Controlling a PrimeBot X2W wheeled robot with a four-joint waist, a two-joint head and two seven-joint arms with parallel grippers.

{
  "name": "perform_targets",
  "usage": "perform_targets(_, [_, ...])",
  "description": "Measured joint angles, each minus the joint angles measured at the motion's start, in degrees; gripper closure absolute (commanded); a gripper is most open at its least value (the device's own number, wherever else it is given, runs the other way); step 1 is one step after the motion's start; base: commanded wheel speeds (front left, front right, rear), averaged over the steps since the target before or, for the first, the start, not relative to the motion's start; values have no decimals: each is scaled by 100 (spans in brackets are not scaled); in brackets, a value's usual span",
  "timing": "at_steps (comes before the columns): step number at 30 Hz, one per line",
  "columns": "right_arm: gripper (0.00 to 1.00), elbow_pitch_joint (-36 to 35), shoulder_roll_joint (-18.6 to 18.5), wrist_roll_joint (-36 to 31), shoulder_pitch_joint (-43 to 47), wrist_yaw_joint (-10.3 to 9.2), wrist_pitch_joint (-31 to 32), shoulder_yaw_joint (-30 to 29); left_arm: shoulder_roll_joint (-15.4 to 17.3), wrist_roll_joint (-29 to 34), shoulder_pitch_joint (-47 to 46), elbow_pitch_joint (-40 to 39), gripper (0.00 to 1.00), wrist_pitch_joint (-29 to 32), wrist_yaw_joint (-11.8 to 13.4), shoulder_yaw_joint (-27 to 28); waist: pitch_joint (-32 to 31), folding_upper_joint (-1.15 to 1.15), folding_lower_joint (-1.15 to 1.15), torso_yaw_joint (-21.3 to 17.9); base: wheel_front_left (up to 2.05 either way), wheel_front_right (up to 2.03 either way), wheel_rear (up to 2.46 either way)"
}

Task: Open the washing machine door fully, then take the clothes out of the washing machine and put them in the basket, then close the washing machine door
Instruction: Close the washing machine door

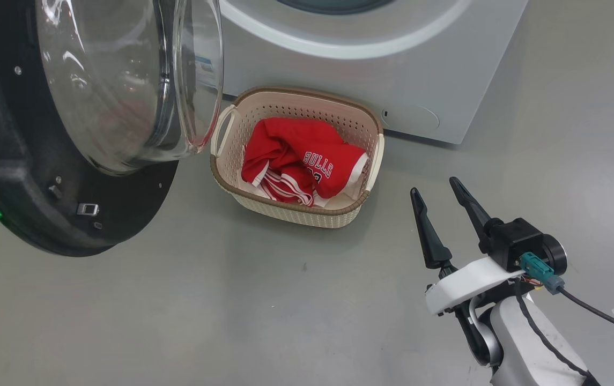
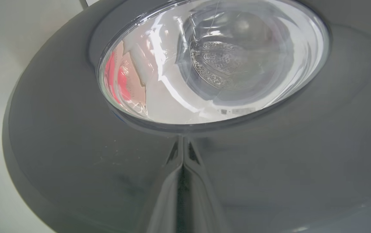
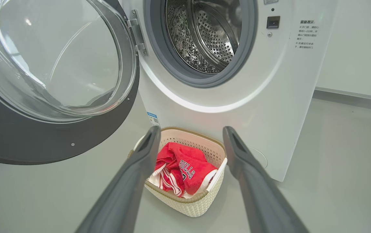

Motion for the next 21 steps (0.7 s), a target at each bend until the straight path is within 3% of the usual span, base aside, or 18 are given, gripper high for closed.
perform_targets(12, [0,48,24,7,47,0,-19,56,-341,-56,432,-985,100,160,-1,-219,-81,0,0,-21,0,0,0])
perform_targets(21, [0,65,36,15,62,0,-25,74,-289,113,910,-1847,100,-490,-1,-186,-150,0,0,-44,0,0,0])
